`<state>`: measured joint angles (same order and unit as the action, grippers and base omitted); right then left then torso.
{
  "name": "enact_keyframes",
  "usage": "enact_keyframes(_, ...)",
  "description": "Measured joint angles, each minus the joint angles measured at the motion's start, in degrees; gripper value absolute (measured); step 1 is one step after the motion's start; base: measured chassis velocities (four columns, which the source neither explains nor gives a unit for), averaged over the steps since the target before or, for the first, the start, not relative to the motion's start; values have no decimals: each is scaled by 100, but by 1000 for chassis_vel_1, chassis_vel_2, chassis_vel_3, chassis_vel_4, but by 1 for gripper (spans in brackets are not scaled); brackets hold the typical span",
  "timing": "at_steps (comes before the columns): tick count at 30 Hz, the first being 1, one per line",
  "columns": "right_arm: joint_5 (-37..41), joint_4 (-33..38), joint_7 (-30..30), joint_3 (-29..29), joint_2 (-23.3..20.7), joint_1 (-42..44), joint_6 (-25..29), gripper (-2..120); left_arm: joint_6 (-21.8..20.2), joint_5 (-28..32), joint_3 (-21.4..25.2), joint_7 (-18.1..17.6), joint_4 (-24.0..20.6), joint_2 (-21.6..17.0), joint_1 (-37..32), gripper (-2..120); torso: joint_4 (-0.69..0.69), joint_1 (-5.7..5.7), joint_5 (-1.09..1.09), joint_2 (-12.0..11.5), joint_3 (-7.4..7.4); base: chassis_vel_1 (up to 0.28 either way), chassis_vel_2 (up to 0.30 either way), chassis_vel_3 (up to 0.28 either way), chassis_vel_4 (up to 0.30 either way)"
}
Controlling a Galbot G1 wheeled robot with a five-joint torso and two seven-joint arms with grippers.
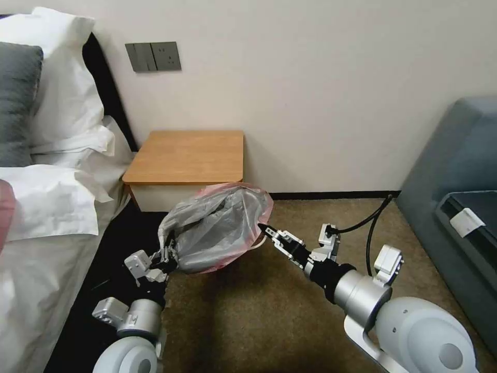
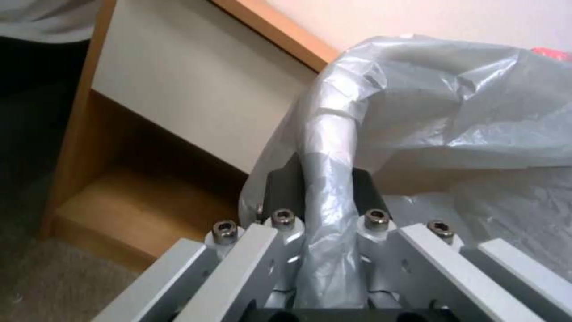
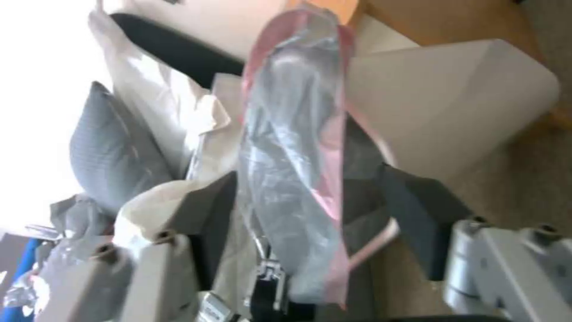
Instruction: Pick up the garbage bag from the table and place it over the trash can.
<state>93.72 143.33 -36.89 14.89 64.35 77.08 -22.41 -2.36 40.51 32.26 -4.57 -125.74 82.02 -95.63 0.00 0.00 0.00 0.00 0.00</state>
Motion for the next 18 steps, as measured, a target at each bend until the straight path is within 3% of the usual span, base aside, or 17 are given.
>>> enact_keyframes(9, -12, 0, 75, -96, 90, -123, -8, 98, -8, -21, -49, 4, -54, 19, -19, 5, 0, 0, 0, 0, 0, 0, 0, 0, 0)
enact_keyframes(18, -30, -2, 198, -176, 125, -219, -25, 99, -8, -137, -144, 12, -115, 58, -62, 5, 0, 0, 0, 0, 0, 0, 0, 0, 0)
